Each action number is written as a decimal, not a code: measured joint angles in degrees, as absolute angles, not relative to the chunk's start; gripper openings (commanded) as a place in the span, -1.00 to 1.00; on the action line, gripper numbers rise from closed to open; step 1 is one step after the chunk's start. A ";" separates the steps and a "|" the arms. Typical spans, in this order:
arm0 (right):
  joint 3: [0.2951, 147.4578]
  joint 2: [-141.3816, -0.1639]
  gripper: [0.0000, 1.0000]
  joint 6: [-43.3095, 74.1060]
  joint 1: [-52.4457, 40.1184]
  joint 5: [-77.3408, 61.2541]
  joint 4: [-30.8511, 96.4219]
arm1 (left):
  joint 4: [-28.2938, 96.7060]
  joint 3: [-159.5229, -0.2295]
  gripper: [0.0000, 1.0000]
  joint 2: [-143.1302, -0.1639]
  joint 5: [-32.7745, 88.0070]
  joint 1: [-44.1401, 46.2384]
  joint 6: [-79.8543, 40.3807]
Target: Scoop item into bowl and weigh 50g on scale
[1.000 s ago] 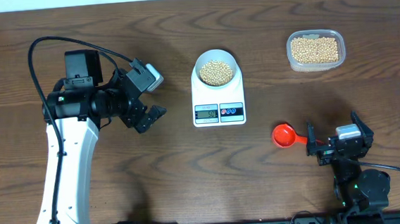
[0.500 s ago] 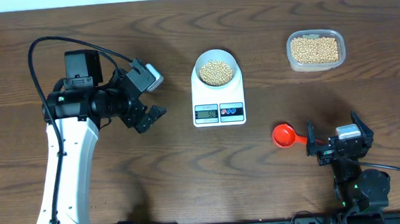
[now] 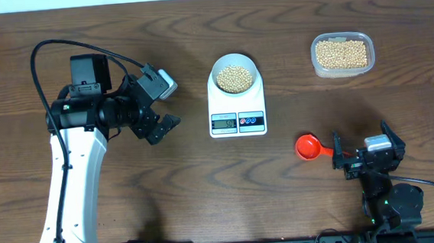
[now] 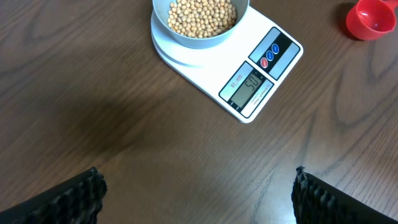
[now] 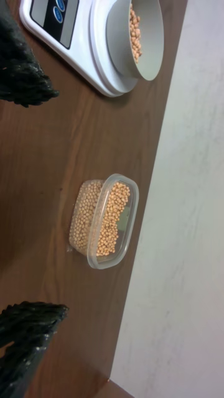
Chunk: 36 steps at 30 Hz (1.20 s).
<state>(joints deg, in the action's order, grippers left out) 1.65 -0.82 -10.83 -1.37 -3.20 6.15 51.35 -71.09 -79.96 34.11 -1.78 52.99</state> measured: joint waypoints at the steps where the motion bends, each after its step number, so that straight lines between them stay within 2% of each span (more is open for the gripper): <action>1: 1.65 -0.82 0.99 -10.83 -1.37 -3.20 6.15 | 51.42 -71.09 0.96 -79.96 34.13 -1.78 52.99; 10: 1.65 -0.82 0.99 -10.83 -1.41 -3.20 6.15 | 51.64 -71.09 0.96 -79.96 38.68 -1.78 52.95; 14: 1.65 -0.82 0.98 -10.83 -1.41 -3.20 6.15 | 51.11 -71.09 0.96 -79.96 38.70 -3.09 47.94; 17: 1.65 -0.82 0.99 -10.83 -1.41 -3.20 6.15 | 50.94 -71.09 0.96 -79.96 39.35 -7.88 41.93; 22: 1.63 -0.82 0.99 -10.83 -1.41 -3.22 6.13 | 52.21 -71.09 0.96 -79.96 42.87 -16.47 39.48; 29: 1.63 -0.71 0.99 -10.83 -1.41 -3.20 6.13 | 64.79 -71.09 0.96 -79.15 46.30 -24.23 38.70; 36: 1.63 -0.69 0.98 -10.83 -1.41 -3.22 6.13 | 68.86 -71.09 0.96 -68.05 47.46 -30.41 38.50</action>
<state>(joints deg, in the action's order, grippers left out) 1.63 -0.69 -10.83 -1.41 -3.22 6.13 68.86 -71.09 -68.05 47.46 -30.41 38.50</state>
